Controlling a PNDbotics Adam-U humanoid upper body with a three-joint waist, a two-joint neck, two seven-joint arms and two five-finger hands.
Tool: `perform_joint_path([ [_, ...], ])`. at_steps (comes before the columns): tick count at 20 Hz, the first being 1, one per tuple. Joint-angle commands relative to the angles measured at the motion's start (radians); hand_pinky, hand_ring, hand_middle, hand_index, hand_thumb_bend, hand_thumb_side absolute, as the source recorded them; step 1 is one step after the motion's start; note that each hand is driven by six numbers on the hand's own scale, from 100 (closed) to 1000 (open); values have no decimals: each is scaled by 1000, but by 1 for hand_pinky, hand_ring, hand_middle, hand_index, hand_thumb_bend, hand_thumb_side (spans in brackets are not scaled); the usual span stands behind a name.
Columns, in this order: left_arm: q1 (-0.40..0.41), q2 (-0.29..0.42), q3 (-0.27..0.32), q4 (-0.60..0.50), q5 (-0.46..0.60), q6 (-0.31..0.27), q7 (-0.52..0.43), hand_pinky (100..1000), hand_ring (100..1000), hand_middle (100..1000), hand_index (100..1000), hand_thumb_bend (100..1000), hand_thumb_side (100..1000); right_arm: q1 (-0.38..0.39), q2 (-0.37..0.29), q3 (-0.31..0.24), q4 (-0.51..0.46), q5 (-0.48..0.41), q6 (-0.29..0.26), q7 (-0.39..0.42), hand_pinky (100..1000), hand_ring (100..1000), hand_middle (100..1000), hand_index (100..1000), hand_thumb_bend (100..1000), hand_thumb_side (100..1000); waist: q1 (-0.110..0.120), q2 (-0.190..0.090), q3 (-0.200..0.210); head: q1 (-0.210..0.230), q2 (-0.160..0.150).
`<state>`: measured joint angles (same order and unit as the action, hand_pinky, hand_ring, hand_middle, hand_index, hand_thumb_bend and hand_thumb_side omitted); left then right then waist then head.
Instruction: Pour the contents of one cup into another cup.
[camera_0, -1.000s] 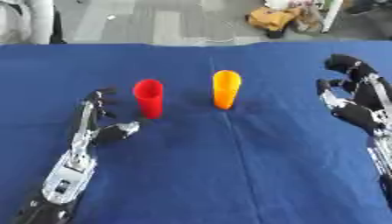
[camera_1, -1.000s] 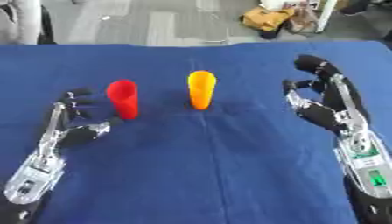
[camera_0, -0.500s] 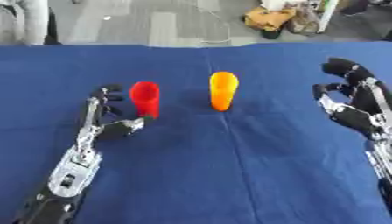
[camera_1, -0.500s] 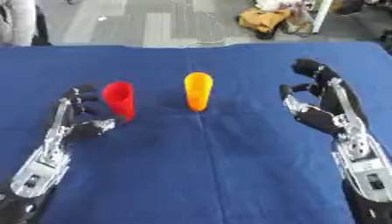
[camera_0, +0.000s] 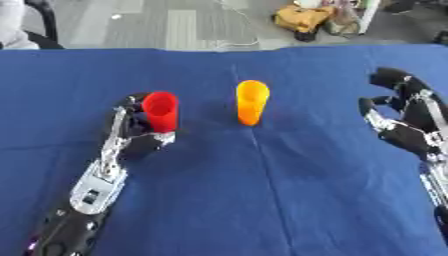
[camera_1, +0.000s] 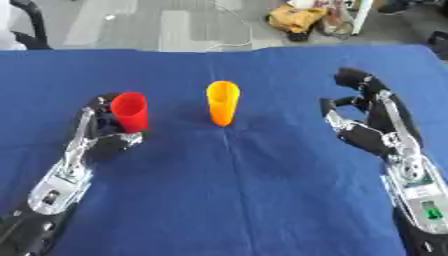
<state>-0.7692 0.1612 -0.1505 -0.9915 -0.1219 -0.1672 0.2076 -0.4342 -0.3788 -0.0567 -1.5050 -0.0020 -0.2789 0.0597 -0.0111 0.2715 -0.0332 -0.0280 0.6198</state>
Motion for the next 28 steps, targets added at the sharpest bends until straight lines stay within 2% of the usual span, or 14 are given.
perform_joint_path([
  [1,-32,2,-2,12,7,-18,-11,523,697,719,773,885,100,-19,-13,-1,-14,-7,-3,5,631,864,762,850,277,184,-2,-13,-5,4,-15],
  [4,-42,0,-2,27,7,-24,-18,517,682,697,766,872,100,-20,-13,0,-13,-7,-3,6,631,864,762,850,277,185,-2,-11,-8,4,-16],
  [10,-60,-6,-2,54,4,-32,-8,449,595,601,720,746,100,-23,-12,1,-11,-6,-3,8,631,864,762,850,277,184,-2,-9,-12,4,-19],
  [11,-62,-7,-1,57,3,-33,-3,412,553,555,700,668,100,-23,-12,1,-11,-6,-3,8,630,864,762,850,273,185,-3,-9,-12,4,-19],
  [12,-64,-9,-1,60,3,-33,3,412,553,555,700,668,100,-23,-12,1,-11,-7,-4,8,630,864,762,850,273,185,-3,-9,-13,4,-20],
  [17,-63,-9,-3,57,10,-40,30,340,443,450,652,462,100,-23,-13,1,-7,-6,-3,7,629,863,760,850,270,178,-3,-11,-15,2,-21],
  [23,-41,17,-11,-17,13,-36,74,297,363,378,626,380,100,-25,-21,1,11,-5,-2,5,627,860,760,850,253,158,1,-18,-10,-9,-20],
  [28,-12,60,-33,-126,-10,-3,79,283,356,372,622,353,100,-33,-43,6,51,1,-2,9,623,858,758,850,229,141,7,-26,2,-23,-15],
])
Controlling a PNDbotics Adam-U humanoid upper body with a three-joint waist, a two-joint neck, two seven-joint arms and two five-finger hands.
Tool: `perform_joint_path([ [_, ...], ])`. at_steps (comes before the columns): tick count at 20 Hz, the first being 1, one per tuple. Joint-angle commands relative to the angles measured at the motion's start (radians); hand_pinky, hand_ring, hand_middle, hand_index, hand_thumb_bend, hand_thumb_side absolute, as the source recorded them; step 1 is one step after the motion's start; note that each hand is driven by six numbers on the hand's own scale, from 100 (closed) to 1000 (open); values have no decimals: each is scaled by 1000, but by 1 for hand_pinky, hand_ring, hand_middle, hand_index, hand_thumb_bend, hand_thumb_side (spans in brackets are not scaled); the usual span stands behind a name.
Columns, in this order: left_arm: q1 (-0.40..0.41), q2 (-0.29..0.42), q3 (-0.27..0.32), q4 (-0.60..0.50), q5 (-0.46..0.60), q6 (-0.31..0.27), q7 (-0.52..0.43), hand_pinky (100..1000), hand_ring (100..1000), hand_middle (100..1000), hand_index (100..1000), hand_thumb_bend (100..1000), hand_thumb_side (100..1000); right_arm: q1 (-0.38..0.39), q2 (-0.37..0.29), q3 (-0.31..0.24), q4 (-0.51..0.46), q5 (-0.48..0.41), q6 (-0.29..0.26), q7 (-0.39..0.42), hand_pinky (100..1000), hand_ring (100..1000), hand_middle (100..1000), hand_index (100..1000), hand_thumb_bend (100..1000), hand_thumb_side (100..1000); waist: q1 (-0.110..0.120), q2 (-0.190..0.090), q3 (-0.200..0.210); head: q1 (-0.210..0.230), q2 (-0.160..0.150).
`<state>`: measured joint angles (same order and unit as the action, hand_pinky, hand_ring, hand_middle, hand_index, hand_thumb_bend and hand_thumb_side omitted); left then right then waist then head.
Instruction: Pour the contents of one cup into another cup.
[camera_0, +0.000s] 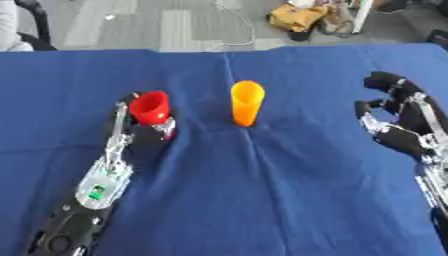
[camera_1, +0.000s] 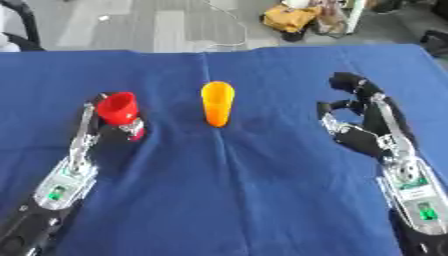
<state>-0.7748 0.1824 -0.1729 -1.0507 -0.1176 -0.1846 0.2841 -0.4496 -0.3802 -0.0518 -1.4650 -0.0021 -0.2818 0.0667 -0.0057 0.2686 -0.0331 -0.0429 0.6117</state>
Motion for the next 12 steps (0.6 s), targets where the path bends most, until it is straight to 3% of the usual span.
perform_joint_path([
  [1,2,51,-17,-93,-20,24,-1,283,357,372,621,359,100,-22,-47,3,25,3,0,4,623,858,758,850,225,138,3,-25,5,-12,-6],
  [12,120,121,-75,-405,23,113,-95,291,365,376,622,391,100,-77,-79,38,179,50,-43,51,624,880,788,853,258,103,23,-41,60,-83,1],
])
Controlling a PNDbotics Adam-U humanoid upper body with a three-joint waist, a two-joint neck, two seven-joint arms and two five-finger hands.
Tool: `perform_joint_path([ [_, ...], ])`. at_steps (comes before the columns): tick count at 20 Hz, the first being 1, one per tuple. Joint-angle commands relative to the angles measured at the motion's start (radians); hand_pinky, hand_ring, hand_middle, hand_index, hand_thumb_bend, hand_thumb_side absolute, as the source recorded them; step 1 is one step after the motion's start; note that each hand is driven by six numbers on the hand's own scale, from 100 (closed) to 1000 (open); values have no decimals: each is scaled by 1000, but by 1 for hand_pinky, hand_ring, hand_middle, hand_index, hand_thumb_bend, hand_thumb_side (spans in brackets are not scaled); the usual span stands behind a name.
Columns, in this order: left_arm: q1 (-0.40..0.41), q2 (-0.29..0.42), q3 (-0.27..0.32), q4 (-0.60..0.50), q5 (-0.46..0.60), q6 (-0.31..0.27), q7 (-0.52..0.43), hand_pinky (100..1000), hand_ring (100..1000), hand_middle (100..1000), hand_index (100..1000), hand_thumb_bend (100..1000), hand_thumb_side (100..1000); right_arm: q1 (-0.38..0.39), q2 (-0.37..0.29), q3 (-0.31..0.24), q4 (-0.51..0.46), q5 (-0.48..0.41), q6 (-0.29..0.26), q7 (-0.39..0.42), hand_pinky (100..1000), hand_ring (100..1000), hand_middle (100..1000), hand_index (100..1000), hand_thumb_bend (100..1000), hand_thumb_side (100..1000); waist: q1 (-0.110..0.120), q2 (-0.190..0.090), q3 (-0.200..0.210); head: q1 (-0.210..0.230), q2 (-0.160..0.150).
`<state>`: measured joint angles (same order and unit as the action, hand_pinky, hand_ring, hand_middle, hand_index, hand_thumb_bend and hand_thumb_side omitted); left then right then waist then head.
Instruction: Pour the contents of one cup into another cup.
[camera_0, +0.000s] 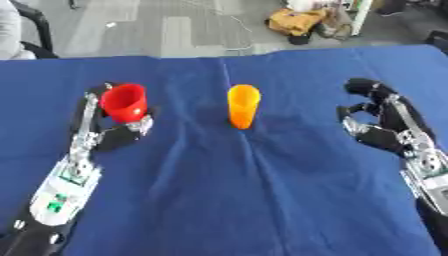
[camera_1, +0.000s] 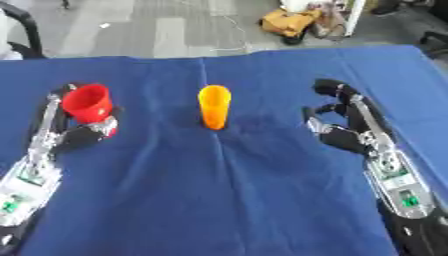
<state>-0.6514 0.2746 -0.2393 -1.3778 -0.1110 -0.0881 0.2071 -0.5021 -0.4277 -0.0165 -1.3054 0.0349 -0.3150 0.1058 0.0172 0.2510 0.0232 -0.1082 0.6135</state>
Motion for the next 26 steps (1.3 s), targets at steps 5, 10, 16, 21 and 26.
perform_joint_path([
  [5,14,32,-16,-151,34,58,-37,292,365,376,622,392,100,-45,-29,8,63,21,-30,20,625,882,791,854,259,105,3,-26,15,-32,1],
  [10,38,9,-39,-203,62,60,-61,308,375,384,626,397,100,-121,-7,32,143,55,-43,41,652,937,854,869,332,165,6,-24,52,-60,-4],
  [16,42,-5,-50,-235,75,65,-76,314,381,388,628,399,100,-184,18,46,222,101,-74,51,654,934,851,873,346,176,4,-18,75,-71,-9],
  [21,41,-13,-57,-246,80,67,-85,317,384,390,629,402,100,-213,35,52,258,136,-86,52,652,929,843,873,363,188,3,-14,89,-73,-10],
  [26,40,-15,-60,-249,81,67,-92,322,389,394,632,401,100,-229,48,54,283,153,-94,50,650,925,837,874,380,194,3,-12,99,-75,-11],
])
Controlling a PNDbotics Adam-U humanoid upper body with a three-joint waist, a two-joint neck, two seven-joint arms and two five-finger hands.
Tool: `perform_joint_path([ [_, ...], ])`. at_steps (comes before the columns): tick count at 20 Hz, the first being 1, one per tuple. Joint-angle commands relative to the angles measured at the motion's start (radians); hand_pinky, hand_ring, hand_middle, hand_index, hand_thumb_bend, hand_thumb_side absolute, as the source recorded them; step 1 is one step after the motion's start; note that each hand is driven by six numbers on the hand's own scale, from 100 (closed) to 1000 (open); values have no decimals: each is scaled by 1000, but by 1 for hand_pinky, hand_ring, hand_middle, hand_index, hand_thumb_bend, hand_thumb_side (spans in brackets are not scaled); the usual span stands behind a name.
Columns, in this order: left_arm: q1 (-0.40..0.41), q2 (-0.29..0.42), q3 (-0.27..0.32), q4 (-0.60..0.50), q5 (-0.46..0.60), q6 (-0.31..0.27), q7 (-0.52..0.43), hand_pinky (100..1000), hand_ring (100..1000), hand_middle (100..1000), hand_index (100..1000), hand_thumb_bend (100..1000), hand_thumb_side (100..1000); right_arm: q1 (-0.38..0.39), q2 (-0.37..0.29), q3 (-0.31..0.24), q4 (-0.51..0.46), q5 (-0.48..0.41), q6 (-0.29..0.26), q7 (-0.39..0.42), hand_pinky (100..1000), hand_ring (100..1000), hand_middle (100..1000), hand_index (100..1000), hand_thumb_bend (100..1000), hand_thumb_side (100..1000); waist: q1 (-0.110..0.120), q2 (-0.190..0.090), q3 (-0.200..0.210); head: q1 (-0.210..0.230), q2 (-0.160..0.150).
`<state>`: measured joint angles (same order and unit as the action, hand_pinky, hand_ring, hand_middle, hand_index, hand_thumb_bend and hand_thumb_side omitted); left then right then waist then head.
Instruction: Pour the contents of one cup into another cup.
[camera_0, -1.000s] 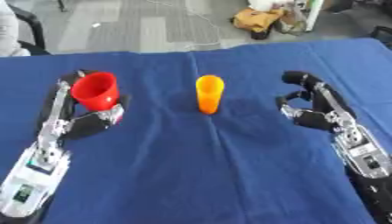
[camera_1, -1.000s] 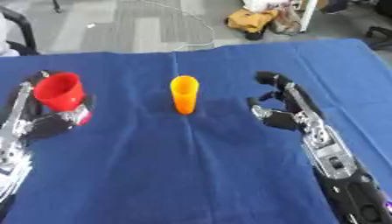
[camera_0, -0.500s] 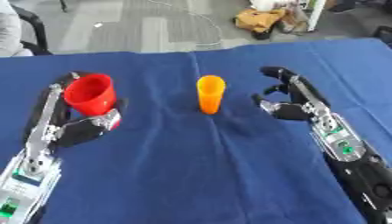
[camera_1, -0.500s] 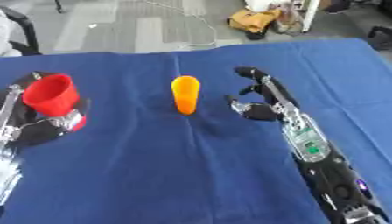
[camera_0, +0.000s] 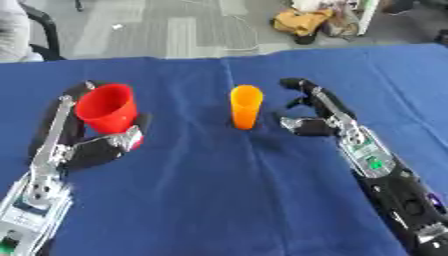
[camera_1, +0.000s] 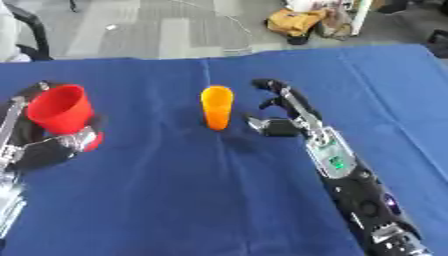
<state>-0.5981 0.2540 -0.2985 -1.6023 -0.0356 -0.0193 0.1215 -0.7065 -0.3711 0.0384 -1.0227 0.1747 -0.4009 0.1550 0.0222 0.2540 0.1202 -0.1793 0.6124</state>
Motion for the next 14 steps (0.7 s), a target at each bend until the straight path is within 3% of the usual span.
perform_joint_path([
  [1,-13,5,-1,-24,5,-1,-7,322,389,395,632,402,100,-27,-6,0,4,15,-9,0,649,925,837,874,370,196,-2,-15,4,-4,-10],
  [14,-13,3,-3,-4,8,-3,-14,342,399,401,635,400,100,-37,10,11,-1,36,-27,10,705,969,896,886,414,221,-2,-15,5,-9,-8],
])
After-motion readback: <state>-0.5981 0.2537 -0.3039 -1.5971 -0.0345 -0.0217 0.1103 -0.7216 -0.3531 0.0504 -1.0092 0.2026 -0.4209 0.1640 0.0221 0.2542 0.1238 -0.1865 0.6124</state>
